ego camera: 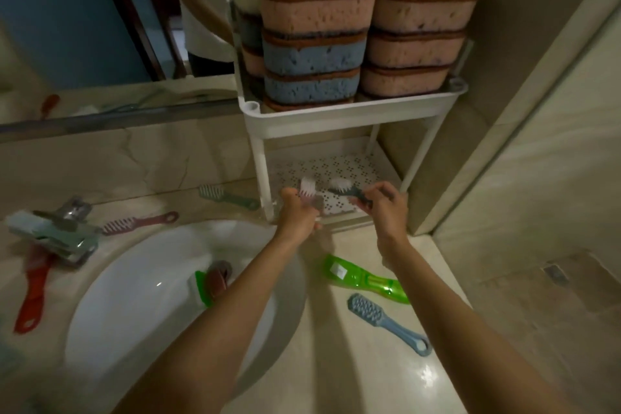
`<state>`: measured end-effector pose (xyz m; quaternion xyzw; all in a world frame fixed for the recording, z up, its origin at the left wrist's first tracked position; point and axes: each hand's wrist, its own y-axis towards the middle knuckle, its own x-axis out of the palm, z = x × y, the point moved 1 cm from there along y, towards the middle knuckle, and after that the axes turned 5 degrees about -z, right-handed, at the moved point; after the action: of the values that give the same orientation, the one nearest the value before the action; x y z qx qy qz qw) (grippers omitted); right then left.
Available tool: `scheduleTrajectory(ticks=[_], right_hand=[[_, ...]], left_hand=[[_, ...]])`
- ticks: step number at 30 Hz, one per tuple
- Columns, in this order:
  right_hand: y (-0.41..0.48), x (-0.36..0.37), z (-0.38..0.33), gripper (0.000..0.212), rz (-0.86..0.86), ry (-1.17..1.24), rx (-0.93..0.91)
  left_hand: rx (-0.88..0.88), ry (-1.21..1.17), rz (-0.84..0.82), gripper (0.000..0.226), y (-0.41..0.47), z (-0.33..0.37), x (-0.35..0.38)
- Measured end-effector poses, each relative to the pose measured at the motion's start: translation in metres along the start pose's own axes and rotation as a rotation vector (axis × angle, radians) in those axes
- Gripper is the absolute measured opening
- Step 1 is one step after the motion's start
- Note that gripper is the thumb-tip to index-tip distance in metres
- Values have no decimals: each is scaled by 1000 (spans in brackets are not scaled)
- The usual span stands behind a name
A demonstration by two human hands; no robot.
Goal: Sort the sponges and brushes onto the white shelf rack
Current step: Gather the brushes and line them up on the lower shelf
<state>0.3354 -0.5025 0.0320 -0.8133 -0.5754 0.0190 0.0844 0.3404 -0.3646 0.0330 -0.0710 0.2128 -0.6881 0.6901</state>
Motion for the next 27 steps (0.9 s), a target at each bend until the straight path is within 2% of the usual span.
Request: scheduleTrajectory(ticks=[4, 7, 9, 13, 17, 22, 27], right_hand=[[35, 8, 21, 37, -69, -107, 113], [53, 15, 32, 31, -103, -207, 155], [61, 20, 34, 18, -133, -260, 163], [77, 32, 40, 21, -229, -385, 178], [93, 41, 50, 24, -287, -524, 245], [101, 48, 58, 27, -381, -743, 139], [96, 47, 60, 21, -446, -1022, -79]], left_hand=[[-76, -29, 85, 15, 31, 0, 8], [-134, 45, 100, 28, 55, -7, 9], [-133, 153, 108, 29, 62, -9, 11], [-72, 556, 71, 27, 68, -4, 11], [-49, 743, 106, 28, 82, -2, 6], [-87, 840, 79, 34, 94, -14, 0], [14, 1189, 133, 40, 95, -19, 1]])
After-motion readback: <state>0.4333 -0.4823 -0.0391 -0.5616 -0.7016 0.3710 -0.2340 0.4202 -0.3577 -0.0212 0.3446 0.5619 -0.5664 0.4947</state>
